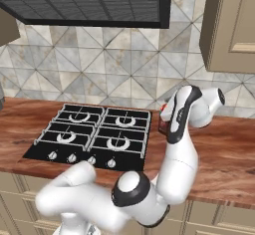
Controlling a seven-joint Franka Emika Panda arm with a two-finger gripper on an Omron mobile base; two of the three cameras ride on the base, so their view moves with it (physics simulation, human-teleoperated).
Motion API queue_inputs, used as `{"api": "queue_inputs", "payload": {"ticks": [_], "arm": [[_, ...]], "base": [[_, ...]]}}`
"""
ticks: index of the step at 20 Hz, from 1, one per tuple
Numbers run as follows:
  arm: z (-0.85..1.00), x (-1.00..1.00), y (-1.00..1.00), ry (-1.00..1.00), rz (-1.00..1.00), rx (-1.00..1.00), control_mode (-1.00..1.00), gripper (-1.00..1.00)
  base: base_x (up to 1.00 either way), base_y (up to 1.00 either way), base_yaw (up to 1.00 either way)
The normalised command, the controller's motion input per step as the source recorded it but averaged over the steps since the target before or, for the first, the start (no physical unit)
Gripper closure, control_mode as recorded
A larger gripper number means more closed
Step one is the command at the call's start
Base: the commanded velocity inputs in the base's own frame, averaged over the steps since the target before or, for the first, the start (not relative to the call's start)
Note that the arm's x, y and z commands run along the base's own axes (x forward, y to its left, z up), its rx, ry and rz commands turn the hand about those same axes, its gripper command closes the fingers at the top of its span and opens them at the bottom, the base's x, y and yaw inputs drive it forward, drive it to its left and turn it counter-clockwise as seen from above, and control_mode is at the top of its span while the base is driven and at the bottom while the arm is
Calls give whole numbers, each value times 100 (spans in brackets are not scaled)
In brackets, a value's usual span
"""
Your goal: Collect the paprika, ketchup, and shaker from the cabinet and place them next to the stove.
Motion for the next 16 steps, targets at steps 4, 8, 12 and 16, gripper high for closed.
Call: {"api": "queue_inputs", "payload": {"ticks": [4,8,12,16], "arm": [[19,-63,79,0,0,-5,-100,-100],[14,-66,79,0,0,-4,-100,-100],[11,-63,67,1,-13,-2,-100,-100],[4,-63,66,6,-23,-3,-100,-100]], "base": [[0,0,0],[0,0,0],[0,0,0],[0,0,0]]}}
